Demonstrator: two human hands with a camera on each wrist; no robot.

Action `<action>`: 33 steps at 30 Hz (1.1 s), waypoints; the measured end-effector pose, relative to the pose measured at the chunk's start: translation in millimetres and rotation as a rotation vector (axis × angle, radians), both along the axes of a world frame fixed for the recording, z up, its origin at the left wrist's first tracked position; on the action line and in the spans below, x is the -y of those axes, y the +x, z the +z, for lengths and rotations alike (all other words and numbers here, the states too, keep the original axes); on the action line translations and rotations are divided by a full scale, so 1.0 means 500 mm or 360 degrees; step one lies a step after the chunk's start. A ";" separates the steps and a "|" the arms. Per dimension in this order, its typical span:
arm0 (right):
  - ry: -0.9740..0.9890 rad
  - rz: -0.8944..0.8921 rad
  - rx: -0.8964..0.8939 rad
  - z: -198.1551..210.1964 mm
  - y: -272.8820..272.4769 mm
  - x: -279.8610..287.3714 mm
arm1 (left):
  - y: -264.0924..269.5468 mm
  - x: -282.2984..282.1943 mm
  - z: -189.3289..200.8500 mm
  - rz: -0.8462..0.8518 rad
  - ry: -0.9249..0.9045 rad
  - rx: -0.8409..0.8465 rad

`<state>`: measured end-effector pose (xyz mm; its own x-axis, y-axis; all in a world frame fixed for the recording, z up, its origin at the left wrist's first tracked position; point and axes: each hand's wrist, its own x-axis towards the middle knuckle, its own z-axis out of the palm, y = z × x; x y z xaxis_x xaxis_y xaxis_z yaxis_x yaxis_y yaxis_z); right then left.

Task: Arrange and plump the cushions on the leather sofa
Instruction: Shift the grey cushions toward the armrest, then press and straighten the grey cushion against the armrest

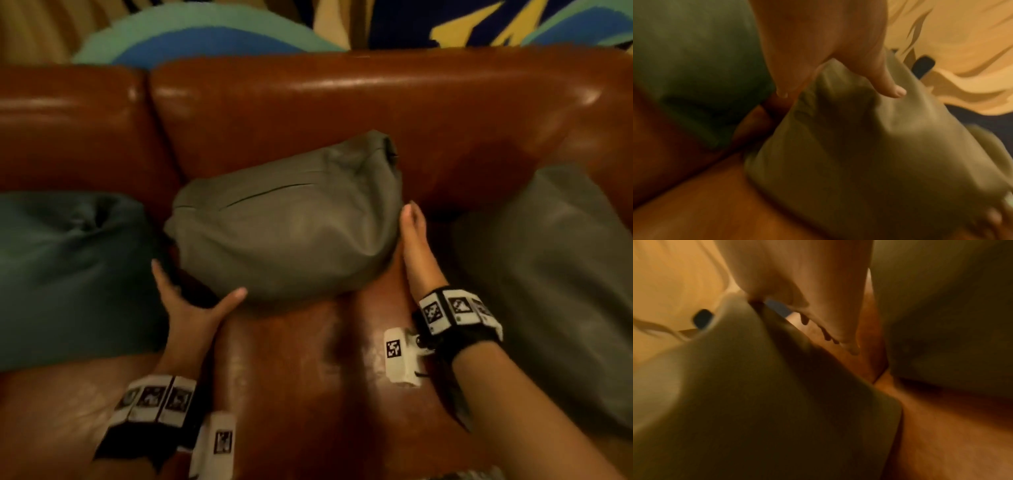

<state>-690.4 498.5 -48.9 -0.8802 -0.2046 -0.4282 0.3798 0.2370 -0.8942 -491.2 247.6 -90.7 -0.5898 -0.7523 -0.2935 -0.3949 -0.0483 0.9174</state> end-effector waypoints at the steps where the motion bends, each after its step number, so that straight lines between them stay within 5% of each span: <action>1: -0.0065 0.0002 0.0067 -0.029 -0.012 0.000 | -0.015 0.017 0.009 -0.0099 -0.0008 -0.0091; 4: -0.0257 0.0045 0.0060 -0.130 -0.045 -0.042 | -0.067 0.025 0.042 -0.0297 0.0021 -0.0187; 9: -0.0177 -0.0073 0.0080 0.021 0.012 0.011 | -0.104 0.009 0.080 -0.0243 -0.0132 -0.0241; 16: 0.0143 -0.0430 0.0106 -0.020 -0.021 0.039 | -0.146 -0.003 0.032 -0.0302 0.0416 -0.0034; 28: -0.0106 -0.0426 0.0297 0.001 -0.024 0.024 | -0.190 0.011 0.053 -0.0107 0.0049 0.0210; 31: -0.0114 -0.0379 0.0235 0.028 0.007 -0.019 | -0.176 -0.025 0.113 -0.0033 -0.0241 0.0032; 33: 0.0074 -0.0423 -0.0012 0.062 0.049 -0.058 | -0.165 -0.070 0.167 -0.0125 -0.0625 -0.0311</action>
<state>-665.8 527.6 -18.0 -0.9037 0.0539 -0.4248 0.4275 0.1707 -0.8877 -573.6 282.8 -7.3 -0.6657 -0.7351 0.1286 -0.2007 0.3423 0.9179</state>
